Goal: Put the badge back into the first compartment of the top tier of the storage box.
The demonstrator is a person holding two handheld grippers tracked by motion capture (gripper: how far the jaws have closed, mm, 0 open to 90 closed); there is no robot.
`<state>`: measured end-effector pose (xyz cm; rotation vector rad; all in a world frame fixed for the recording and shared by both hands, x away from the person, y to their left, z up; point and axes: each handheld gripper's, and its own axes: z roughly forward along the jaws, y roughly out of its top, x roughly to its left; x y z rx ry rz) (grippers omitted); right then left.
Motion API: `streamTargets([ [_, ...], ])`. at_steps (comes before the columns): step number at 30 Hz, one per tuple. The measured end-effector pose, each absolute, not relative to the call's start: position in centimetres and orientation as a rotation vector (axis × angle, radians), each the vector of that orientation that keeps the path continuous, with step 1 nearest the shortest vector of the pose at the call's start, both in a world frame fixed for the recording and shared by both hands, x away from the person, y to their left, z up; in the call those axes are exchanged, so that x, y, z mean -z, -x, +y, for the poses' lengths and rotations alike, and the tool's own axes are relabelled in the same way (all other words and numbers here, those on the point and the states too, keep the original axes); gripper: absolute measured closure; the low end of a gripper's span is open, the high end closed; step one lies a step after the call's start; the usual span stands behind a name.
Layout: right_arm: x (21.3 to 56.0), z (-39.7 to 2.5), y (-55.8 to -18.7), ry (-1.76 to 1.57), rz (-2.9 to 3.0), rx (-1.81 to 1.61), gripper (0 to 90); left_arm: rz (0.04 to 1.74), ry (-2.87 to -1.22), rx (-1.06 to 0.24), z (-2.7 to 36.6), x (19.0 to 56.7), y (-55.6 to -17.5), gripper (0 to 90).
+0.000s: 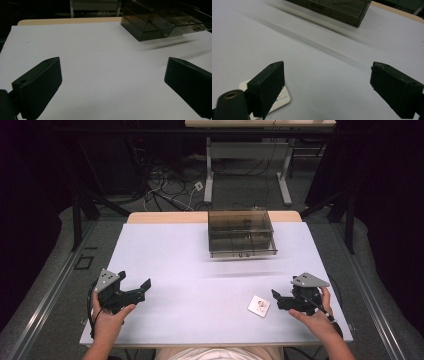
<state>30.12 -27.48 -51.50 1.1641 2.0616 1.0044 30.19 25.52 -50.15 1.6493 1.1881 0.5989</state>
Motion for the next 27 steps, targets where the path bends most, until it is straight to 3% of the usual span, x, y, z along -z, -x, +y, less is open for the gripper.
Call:
streamTargets([
  [27,50.6,-24.0,-31.7,-0.998,2.387,-0.913,14.3,1.2,-1.665,-0.606,25.3,50.3,-30.0,1.4],
])
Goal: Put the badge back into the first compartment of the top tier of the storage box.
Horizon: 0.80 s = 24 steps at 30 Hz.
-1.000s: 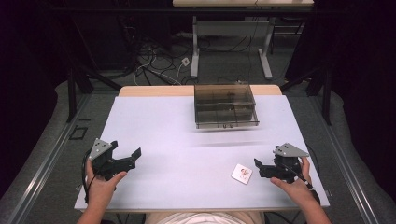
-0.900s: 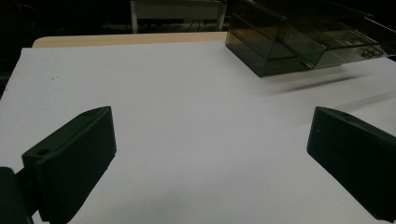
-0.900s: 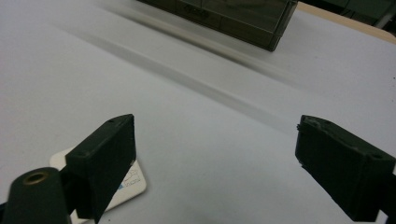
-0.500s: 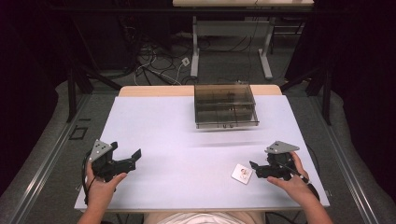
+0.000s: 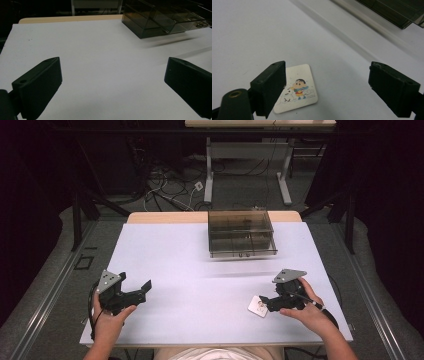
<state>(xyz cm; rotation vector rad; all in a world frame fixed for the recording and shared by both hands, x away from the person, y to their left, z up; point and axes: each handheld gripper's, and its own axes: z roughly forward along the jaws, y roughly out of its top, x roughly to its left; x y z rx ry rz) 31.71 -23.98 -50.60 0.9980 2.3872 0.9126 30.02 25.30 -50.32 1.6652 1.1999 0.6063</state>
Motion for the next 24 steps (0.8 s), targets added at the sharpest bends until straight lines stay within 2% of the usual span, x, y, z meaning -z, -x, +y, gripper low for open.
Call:
streamTargets([
  [13,51.3,-22.3,-32.3,-0.901,2.56,-0.791,11.2,1.198,-1.667,-0.611,25.3,50.3,-30.0,1.4],
  [24,51.9,-21.6,-32.5,-0.899,2.619,-0.732,14.9,1.195,-1.672,-0.608,25.3,50.4,-30.0,1.4],
])
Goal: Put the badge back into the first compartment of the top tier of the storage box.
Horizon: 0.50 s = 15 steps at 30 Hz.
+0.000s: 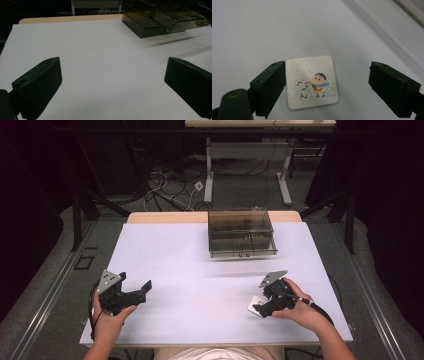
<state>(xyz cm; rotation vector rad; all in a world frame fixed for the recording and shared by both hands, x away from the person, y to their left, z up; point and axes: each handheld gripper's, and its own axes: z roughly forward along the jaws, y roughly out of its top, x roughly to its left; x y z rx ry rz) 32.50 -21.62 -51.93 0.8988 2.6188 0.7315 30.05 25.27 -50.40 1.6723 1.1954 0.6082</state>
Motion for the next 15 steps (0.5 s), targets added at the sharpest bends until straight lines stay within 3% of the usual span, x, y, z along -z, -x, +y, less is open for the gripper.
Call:
streamTargets([
  [15,52.99,-21.09,-32.58,-0.899,2.674,-0.676,15.4,1.193,-1.679,-0.604,25.25,50.42,-30.07,1.5],
])
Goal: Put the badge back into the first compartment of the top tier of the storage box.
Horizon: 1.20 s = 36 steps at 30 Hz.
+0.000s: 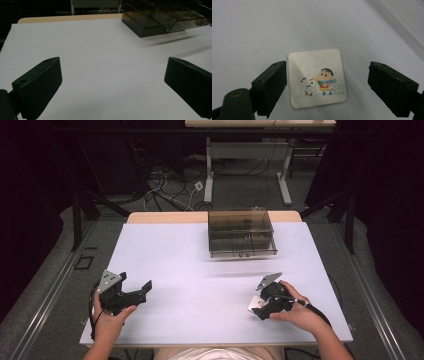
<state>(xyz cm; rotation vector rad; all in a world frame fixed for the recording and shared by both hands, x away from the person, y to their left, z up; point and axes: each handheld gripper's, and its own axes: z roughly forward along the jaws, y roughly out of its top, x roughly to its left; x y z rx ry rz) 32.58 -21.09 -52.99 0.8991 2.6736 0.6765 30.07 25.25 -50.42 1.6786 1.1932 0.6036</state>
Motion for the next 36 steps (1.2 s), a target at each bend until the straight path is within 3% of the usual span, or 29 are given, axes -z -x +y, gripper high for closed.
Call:
streamTargets([
  [36,54.0,-20.6,-32.9,-0.914,2.751,-0.645,27.9,1.193,-1.68,-0.596,25.2,50.5,-30.1,1.5],
])
